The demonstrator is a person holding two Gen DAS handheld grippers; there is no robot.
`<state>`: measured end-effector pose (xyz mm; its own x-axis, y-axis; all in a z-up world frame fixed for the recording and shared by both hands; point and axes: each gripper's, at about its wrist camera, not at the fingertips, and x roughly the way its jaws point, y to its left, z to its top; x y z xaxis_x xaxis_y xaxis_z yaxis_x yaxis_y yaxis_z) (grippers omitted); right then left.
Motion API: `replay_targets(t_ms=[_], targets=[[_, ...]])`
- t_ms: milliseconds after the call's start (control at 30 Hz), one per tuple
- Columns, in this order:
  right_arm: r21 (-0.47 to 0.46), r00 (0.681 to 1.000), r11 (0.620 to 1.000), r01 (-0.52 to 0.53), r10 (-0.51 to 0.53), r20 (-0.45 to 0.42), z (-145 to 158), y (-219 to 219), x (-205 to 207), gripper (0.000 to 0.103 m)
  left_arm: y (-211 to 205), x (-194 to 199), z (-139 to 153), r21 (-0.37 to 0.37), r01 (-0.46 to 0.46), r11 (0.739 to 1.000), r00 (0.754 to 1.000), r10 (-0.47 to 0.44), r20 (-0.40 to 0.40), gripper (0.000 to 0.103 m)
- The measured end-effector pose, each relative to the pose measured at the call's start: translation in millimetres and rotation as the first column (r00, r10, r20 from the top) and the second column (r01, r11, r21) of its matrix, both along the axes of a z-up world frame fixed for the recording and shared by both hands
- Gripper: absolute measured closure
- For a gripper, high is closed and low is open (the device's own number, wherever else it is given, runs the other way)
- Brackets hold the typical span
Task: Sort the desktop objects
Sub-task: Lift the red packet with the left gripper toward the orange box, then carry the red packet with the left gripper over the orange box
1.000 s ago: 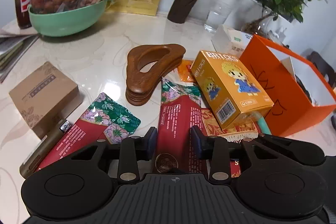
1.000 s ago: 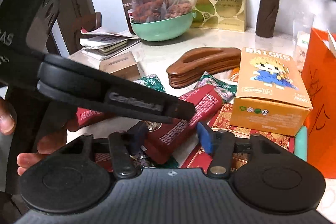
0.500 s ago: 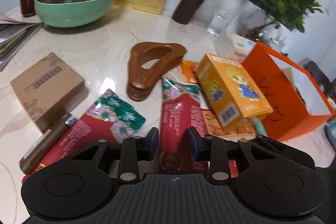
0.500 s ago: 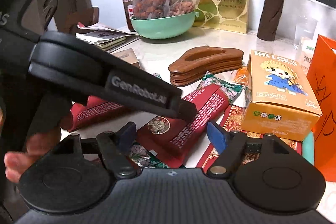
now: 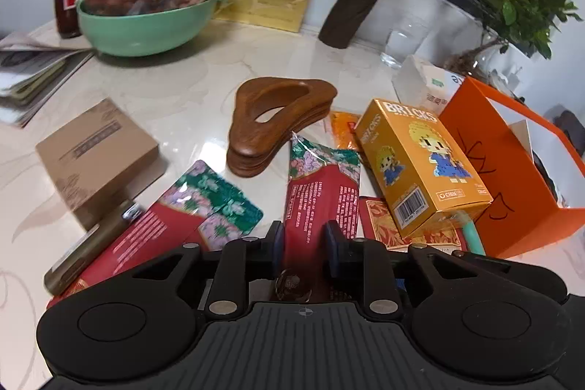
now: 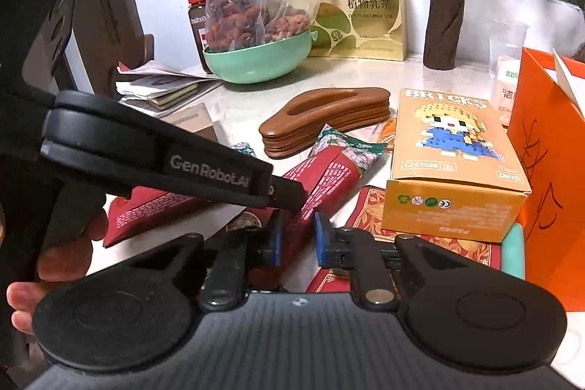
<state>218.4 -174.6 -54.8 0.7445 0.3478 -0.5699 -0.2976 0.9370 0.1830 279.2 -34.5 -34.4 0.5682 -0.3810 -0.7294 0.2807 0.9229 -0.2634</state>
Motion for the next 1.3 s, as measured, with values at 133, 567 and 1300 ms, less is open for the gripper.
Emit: replay_targets(t_ms=[133, 567, 1300], targets=[[0.051, 0.998, 0.996, -0.068, 0.068, -0.007, 0.6, -3.3, -1.1, 0.084, 9.3, -8.8, 2.4, 0.002, -0.021, 1.0, 1.0, 0.021, 0.0, 0.08], [0.007, 0.999, 0.999, -0.048, 0.048, -0.018, 1.2, 3.7, 10.1, 0.055, 9.3, 0.5, -2.0, -0.026, -0.016, 1.0, 1.0, 0.015, -0.014, 0.067], [0.089, 0.99, 0.995, -0.053, 0.041, 0.131, 54.0, -22.9, -19.4, 0.092, -14.9, -47.1, 72.0, -0.039, -0.044, 0.998, 0.982, 0.05, 0.185, 0.082]])
